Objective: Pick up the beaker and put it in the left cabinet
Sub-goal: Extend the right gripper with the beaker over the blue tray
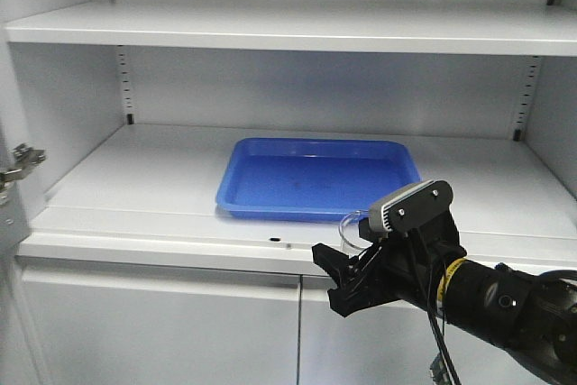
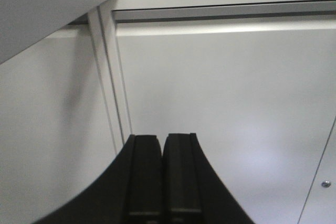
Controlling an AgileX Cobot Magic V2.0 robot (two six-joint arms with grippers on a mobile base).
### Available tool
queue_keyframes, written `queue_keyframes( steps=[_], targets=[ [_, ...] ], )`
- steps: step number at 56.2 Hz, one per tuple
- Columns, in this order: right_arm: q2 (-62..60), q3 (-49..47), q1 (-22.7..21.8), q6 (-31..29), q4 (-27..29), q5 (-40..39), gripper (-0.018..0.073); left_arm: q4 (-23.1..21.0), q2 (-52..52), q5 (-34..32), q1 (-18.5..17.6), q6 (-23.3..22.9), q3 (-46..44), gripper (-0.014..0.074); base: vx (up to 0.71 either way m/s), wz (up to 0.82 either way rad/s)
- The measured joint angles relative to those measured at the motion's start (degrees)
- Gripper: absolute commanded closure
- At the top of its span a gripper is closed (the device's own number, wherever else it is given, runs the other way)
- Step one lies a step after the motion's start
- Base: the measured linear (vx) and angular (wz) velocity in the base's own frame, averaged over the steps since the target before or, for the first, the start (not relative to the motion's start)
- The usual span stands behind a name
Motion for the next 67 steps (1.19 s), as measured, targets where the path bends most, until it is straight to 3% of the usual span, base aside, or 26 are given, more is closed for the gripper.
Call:
queue_keyframes(
  steps=[32,42,53,67],
  targets=[
    [0.00,0.00,0.00,0.00,0.00,-0.21,0.0400,0.00,0.00,0.00,0.00,0.00,0.00,0.0593,0.03,-0.07],
    [0.23,-1.22,0.00,-2.86,0.68,0.18,0.0400,0.00,0.00,0.00,0.00,0.00,0.00,0.0593,0.00,0.00],
    [6.16,-12.02,0.00,-4.91,4.10,4.73,0.0400,0.00,0.00,0.00,0.00,0.00,0.00,0.0593,0.00,0.00],
    [20.66,-29.48,0.00,-4.93,4.55,6.50,0.0400,0.00,0.00,0.00,0.00,0.00,0.00,0.0593,0.00,0.00]
  ],
)
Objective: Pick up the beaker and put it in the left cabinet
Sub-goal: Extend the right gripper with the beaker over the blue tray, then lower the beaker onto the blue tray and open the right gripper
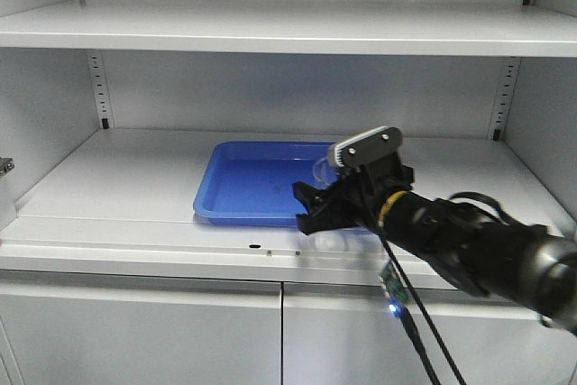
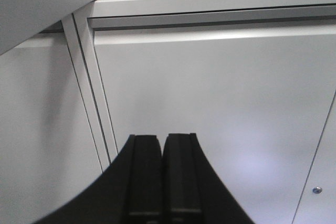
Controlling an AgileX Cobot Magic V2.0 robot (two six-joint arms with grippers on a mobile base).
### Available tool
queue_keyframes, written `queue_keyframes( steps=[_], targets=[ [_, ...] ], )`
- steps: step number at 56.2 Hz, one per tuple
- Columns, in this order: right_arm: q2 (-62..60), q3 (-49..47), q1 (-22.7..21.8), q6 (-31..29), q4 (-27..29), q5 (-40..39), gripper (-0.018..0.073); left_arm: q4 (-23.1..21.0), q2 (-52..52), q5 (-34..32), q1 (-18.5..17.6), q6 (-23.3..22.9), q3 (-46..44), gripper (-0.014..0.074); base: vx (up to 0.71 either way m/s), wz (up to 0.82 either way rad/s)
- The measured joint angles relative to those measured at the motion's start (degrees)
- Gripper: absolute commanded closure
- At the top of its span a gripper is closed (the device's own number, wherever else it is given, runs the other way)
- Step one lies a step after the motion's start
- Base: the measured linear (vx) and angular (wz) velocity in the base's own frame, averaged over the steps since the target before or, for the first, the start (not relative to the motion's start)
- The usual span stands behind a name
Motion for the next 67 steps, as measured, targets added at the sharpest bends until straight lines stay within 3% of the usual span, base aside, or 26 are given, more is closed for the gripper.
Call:
queue_keyframes(
  steps=[19,49,57,67],
  targets=[
    [14.90,-18.31,0.00,0.29,2.69,3.06,0.0398,0.00,0.00,0.00,0.00,0.00,0.00,0.0593,0.00,0.00],
    [22.97,-28.17,0.00,1.24,3.42,6.34,0.0374,0.00,0.00,0.00,0.00,0.00,0.00,0.0593,0.00,0.00],
    [22.97,-28.63,0.00,1.74,3.49,7.88,0.0301,0.00,0.00,0.00,0.00,0.00,0.00,0.0593,0.00,0.00],
    [22.97,-28.94,0.00,1.79,3.49,8.94,0.0125,0.00,0.00,0.00,0.00,0.00,0.00,0.0593,0.00,0.00]
  ],
)
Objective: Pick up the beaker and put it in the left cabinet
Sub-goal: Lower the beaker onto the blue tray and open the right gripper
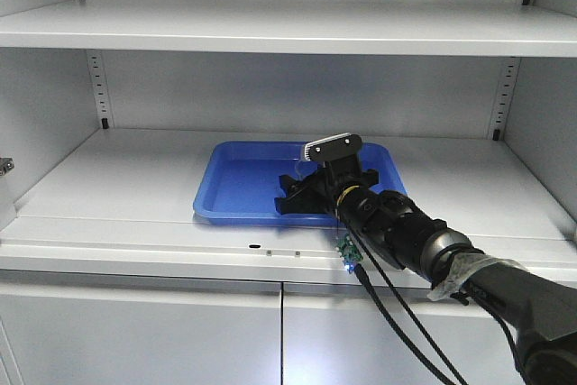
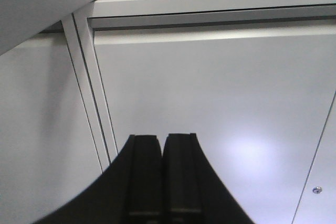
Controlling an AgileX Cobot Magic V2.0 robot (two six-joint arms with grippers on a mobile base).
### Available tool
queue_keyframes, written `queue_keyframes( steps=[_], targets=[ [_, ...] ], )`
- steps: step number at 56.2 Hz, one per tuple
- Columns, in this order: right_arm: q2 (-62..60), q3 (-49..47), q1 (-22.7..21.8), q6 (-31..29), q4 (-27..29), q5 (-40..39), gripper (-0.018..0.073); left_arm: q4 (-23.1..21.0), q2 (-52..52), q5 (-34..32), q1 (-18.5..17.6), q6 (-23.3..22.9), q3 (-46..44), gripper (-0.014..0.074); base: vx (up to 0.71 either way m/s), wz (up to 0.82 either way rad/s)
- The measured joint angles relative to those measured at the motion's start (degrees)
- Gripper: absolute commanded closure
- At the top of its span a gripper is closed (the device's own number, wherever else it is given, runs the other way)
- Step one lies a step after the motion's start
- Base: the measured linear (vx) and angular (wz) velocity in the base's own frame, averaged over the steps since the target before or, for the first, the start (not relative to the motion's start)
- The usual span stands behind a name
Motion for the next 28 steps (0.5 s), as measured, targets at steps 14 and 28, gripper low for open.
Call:
queue_keyframes(
  steps=[14,28],
  targets=[
    [0.00,0.00,0.00,0.00,0.00,0.06,-0.0023,0.00,0.00,0.00,0.00,0.00,0.00,0.0593,0.00,0.00],
    [0.00,0.00,0.00,0.00,0.00,0.06,-0.0023,0.00,0.00,0.00,0.00,0.00,0.00,0.0593,0.00,0.00]
  ],
)
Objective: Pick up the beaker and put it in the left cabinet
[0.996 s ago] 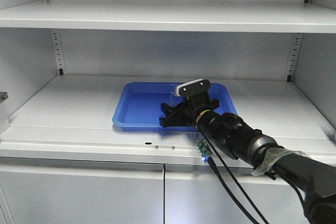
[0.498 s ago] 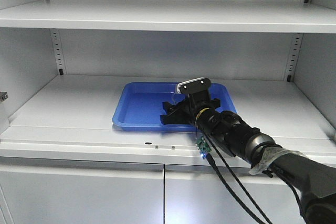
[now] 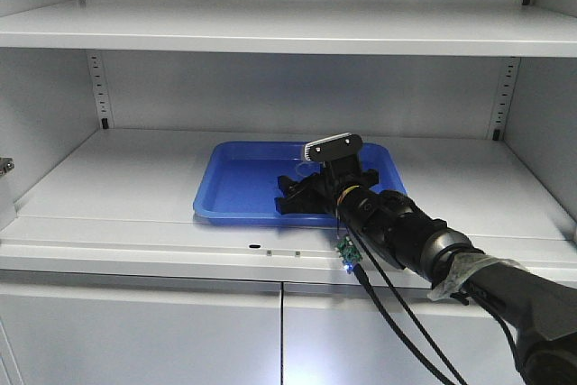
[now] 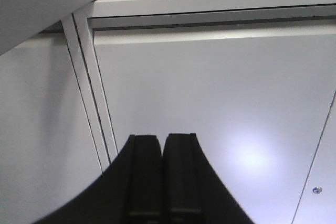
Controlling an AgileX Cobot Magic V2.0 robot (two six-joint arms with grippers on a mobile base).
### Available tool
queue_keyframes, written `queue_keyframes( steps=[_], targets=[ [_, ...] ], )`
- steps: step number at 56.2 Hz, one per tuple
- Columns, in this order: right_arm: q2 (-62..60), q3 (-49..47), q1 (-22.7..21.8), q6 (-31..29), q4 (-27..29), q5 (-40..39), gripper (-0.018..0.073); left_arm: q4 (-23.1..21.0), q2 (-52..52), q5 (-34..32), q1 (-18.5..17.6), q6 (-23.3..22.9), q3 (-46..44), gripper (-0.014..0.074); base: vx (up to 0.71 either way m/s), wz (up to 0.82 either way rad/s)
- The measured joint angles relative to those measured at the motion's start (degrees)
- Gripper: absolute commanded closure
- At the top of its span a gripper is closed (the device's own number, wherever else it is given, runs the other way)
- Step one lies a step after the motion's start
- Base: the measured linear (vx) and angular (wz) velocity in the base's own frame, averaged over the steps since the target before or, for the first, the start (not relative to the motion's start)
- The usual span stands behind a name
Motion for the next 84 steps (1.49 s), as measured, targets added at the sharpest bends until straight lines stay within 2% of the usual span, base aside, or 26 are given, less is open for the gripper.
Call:
queue_keyframes(
  steps=[41,84],
  targets=[
    [-0.11,-2.75,-0.85,-2.81,-0.11,-2.17,-0.0023,0.00,0.00,0.00,0.00,0.00,0.00,0.0593,0.00,0.00],
    [-5.00,-3.34,-0.96,2.11,-0.05,2.10,-0.0023,0.00,0.00,0.00,0.00,0.00,0.00,0.0593,0.00,0.00]
  ],
)
